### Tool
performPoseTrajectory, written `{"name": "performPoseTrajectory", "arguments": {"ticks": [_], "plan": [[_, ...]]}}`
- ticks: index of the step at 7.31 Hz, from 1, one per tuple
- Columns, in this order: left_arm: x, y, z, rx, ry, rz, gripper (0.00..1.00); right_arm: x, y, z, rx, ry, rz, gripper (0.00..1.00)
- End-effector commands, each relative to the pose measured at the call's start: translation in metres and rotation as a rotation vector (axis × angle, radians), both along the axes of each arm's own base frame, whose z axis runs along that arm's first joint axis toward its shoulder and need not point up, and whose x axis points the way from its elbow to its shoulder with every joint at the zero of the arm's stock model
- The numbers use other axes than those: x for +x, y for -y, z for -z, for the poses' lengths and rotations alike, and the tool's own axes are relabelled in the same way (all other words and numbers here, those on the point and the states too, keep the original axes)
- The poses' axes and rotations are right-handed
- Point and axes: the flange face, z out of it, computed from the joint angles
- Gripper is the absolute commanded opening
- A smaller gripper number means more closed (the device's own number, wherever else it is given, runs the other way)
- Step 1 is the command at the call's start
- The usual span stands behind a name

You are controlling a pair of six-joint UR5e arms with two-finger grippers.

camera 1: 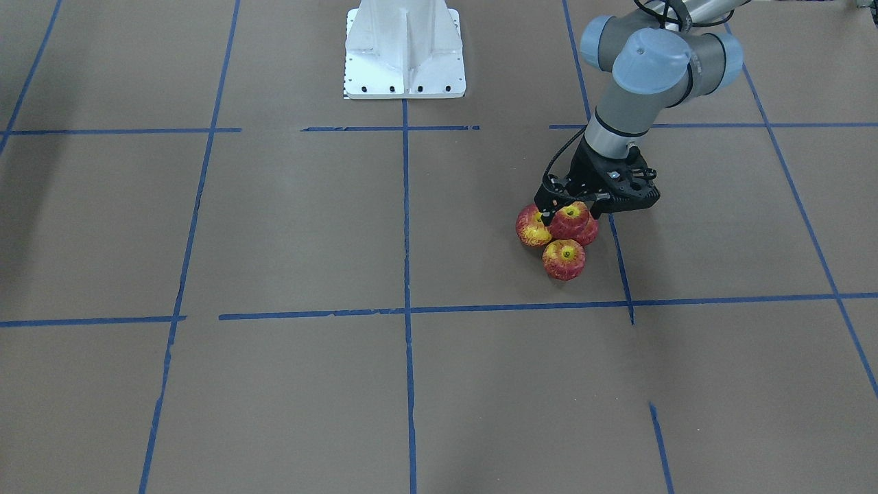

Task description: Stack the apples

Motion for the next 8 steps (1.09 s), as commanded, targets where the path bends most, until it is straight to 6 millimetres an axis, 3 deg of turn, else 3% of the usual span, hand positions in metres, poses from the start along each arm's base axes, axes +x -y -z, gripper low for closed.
{"name": "performPoseTrajectory", "arguments": {"ticks": [1,2,3,5,6,8], "plan": [[-0.069,-0.011,0.054,0.03,0.045,0.021,0.99,0.0,0.0,0.0,0.0,0.0,0.0,1.0],[-0.105,-0.01,0.063,0.066,0.071,0.029,0.99,0.0,0.0,0.0,0.0,0.0,0.0,1.0],[-0.139,-0.016,0.048,0.11,0.112,0.006,0.99,0.0,0.0,0.0,0.0,0.0,0.0,1.0],[-0.222,-0.023,-0.009,0.196,0.201,-0.095,0.99,0.0,0.0,0.0,0.0,0.0,0.0,1.0],[-0.254,-0.029,-0.038,0.224,0.188,-0.171,0.99,0.0,0.0,0.0,0.0,0.0,0.0,1.0],[-0.331,-0.048,-0.125,0.345,0.197,-0.202,1.0,0.0,0.0,0.0,0.0,0.0,0.0,1.0]]}}
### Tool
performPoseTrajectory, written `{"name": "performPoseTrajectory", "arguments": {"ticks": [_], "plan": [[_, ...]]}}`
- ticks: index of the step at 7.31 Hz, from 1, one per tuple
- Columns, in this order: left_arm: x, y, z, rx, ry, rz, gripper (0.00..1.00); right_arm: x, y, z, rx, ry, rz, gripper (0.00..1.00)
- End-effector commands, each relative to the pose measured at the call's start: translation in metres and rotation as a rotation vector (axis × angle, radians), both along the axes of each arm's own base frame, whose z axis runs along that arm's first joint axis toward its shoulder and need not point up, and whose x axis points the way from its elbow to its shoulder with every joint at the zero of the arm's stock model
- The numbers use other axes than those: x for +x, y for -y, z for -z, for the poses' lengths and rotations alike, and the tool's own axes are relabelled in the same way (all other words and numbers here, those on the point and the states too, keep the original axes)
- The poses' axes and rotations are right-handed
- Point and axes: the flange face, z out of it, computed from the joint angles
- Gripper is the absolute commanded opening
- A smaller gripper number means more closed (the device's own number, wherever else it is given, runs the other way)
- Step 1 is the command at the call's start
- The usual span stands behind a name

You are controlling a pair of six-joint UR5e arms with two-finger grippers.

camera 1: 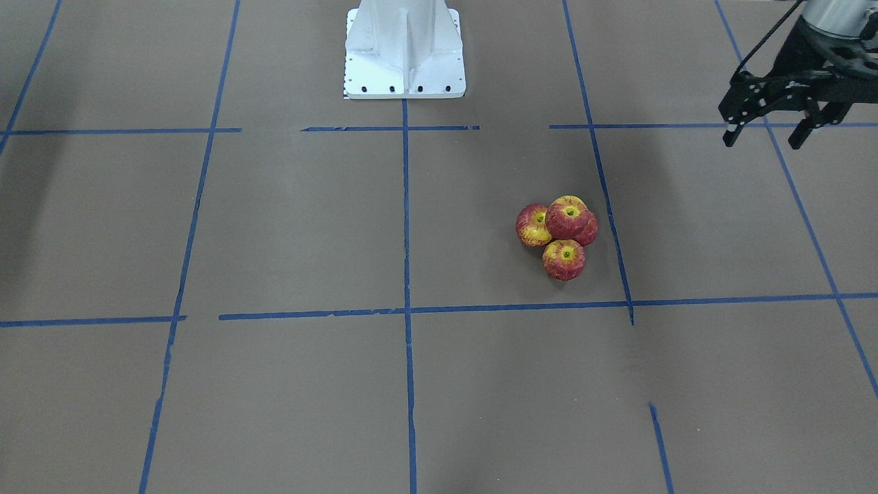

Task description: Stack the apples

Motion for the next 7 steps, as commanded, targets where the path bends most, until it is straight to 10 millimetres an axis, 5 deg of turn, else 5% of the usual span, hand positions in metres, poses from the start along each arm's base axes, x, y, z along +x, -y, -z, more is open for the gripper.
{"name": "performPoseTrajectory", "arguments": {"ticks": [1,2,4,5,7], "plan": [[-0.099,-0.025,-0.119,0.124,-0.028,-0.074,1.0,0.0,0.0,0.0,0.0,0.0,0.0,1.0],[-0.144,-0.028,-0.18,0.109,-0.074,-0.094,1.0,0.0,0.0,0.0,0.0,0.0,0.0,1.0],[-0.206,-0.033,-0.252,0.118,-0.035,-0.076,0.99,0.0,0.0,0.0,0.0,0.002,0.0,1.0],[-0.215,-0.018,-0.262,0.104,-0.036,-0.062,0.99,0.0,0.0,0.0,0.0,0.0,0.0,1.0],[-0.22,0.04,-0.226,0.009,-0.044,-0.078,0.98,0.0,0.0,0.0,0.0,0.0,0.0,1.0]]}}
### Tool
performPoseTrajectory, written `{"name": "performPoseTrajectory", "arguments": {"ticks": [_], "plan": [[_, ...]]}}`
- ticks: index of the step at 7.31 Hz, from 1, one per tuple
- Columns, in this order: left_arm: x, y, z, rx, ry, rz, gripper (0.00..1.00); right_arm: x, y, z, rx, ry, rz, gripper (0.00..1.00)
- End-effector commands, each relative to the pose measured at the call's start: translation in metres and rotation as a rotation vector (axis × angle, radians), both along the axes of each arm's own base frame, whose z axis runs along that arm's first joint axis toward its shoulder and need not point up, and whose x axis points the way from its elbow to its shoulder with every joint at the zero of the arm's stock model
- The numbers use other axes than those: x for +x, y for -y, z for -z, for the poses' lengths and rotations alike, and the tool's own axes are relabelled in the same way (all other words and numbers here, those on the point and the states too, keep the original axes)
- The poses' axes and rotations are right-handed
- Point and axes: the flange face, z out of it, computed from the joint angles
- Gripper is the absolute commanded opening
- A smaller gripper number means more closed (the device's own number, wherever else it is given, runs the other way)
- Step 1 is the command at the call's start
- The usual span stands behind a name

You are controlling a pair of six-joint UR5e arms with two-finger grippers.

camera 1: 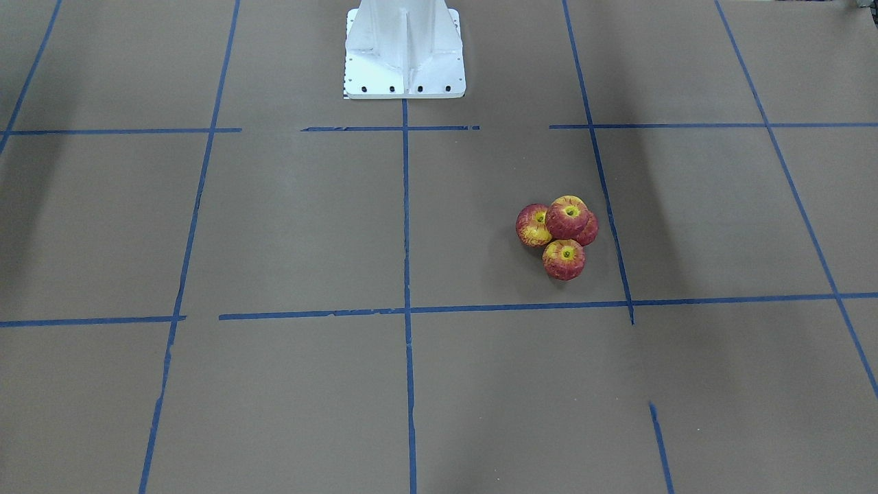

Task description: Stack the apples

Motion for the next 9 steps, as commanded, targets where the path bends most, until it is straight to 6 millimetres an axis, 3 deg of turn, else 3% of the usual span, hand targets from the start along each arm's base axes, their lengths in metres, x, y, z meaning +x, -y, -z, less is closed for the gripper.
{"name": "performPoseTrajectory", "arguments": {"ticks": [1,4,9], "plan": [[-0.007,0.035,0.019,-0.043,0.006,-0.038,0.98,0.0,0.0,0.0,0.0,0.0,0.0,1.0],[-0.012,0.05,0.045,-0.109,-0.002,-0.031,1.0,0.0,0.0,0.0,0.0,0.0,0.0,1.0],[-0.007,0.028,0.016,-0.11,-0.004,-0.038,1.0,0.0,0.0,0.0,0.0,0.0,0.0,1.0]]}}
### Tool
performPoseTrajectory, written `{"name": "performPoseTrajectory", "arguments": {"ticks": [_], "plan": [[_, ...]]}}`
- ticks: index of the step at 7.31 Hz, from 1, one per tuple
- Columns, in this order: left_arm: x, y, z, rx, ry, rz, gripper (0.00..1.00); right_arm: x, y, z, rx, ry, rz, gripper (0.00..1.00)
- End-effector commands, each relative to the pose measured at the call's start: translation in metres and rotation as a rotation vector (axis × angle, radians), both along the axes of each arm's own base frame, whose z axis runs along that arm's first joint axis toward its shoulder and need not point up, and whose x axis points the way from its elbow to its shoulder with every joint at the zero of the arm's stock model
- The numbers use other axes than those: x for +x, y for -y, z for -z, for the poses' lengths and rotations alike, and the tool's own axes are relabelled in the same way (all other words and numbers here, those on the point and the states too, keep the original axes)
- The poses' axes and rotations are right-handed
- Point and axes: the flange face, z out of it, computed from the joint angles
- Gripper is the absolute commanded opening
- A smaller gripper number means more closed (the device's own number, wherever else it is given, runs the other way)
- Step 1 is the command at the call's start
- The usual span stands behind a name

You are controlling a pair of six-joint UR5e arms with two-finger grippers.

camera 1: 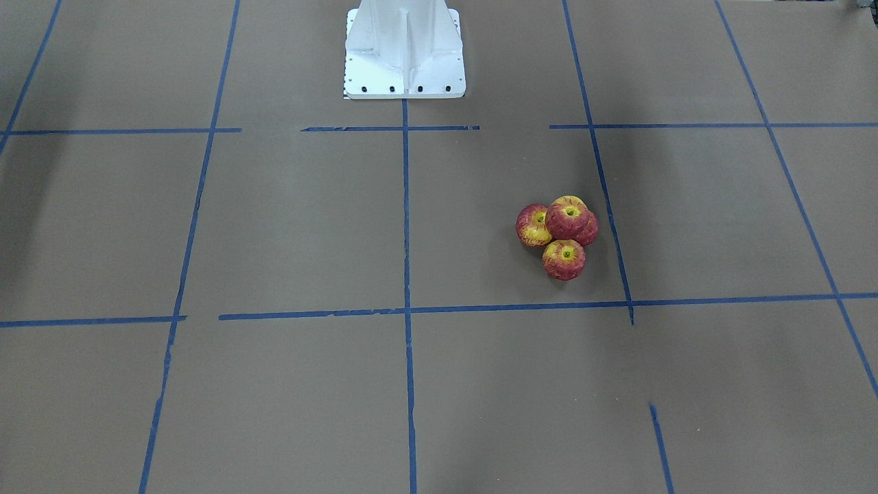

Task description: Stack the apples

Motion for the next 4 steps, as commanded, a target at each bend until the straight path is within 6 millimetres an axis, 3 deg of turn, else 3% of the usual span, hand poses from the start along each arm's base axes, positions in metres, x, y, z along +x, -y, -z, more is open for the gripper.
{"name": "performPoseTrajectory", "arguments": {"ticks": [1,4], "plan": [[0.0019,-0.0088,-0.0072,-0.01,-0.003,-0.001,1.0,0.0,0.0,0.0,0.0,0.0,0.0,1.0],[0.0012,-0.0096,-0.0042,-0.006,-0.001,0.002,1.0,0.0,0.0,0.0,0.0,0.0,0.0,1.0]]}}
